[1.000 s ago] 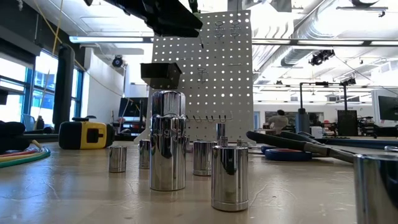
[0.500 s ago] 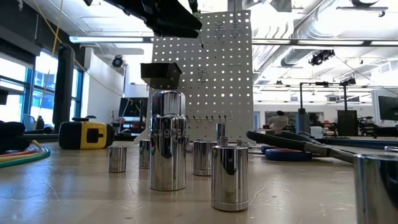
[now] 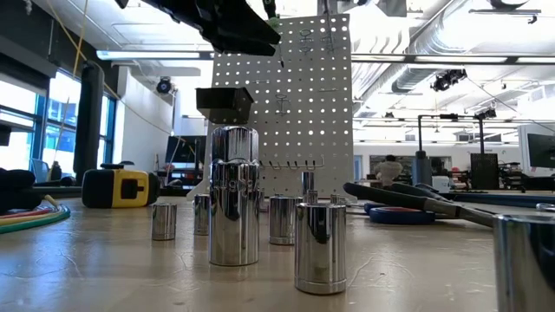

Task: Hang tools onto peg board
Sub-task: Hang the red screwdriver on the white peg board

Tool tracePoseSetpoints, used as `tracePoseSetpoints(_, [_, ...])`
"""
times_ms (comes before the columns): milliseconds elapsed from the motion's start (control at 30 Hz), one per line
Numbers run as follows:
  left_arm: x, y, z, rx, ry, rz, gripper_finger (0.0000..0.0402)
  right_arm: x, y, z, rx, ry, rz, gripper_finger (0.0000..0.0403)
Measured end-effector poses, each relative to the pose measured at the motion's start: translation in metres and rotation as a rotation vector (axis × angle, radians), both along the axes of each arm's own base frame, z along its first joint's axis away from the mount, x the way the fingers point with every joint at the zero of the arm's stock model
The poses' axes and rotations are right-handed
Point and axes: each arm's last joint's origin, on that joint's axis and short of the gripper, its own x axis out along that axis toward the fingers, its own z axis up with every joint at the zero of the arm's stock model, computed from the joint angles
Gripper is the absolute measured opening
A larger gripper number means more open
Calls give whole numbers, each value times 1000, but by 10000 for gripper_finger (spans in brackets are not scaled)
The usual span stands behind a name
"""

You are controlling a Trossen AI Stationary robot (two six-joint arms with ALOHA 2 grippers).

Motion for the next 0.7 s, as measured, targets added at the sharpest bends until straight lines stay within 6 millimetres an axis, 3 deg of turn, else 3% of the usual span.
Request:
tracePoseSetpoints(300, [-1,0,-2,-7,17,3,275,-1,0,-6,22,65,-4,88])
tracePoseSetpoints(500, [-1,0,-2,-6,18,3,275,-2,0,-12,53,114,-39,127])
tracePoseSetpoints(700, [-1,0,-2,-6,25,3,275,-2,0,-14,70,128,-37,134])
